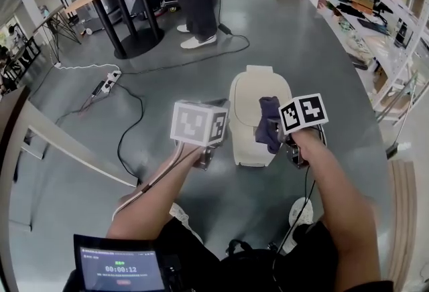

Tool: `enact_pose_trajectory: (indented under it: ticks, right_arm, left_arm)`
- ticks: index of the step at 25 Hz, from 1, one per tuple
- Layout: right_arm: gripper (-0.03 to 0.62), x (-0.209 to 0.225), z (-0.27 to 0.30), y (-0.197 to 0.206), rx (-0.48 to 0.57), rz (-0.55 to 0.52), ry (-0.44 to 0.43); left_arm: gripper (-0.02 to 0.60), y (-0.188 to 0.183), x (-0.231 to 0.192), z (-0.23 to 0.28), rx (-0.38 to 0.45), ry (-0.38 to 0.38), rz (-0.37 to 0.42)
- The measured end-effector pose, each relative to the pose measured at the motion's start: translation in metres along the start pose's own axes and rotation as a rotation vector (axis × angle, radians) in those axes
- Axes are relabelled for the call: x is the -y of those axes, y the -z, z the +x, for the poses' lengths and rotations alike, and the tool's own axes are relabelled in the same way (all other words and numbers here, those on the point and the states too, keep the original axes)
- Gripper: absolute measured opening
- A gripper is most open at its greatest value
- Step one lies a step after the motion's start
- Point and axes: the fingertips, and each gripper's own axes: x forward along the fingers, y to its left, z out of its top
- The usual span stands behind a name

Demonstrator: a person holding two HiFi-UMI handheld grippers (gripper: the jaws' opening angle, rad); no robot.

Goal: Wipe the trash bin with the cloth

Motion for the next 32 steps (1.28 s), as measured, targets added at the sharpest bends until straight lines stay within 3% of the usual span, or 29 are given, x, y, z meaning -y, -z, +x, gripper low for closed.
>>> enact_pose_trajectory:
  ticks: [19,22,26,32]
  right_arm:
    - [0.074,0.054,-0.035,0.019,0.067,0.051,0.072]
    - [0.074,0.042,-0.045,0.008,0.134,0.061,0.023]
    - [0.074,0.017,-0.066,-0.005,0.241,0.069,-0.076]
    - [0.074,-0.036,-0.087,-0.001,0.328,-0.018,-0.108]
  left_arm:
    - [-0.003,0.003,0.065,-0.040,0.049,0.014,-0.010]
    - [-0.002,0.004,0.068,-0.043,0.043,0.011,-0.032]
    - [-0.003,0.007,0.080,-0.047,0.044,0.053,-0.134]
    - [-0.003,0.011,0.077,-0.067,0.105,-0.006,-0.142]
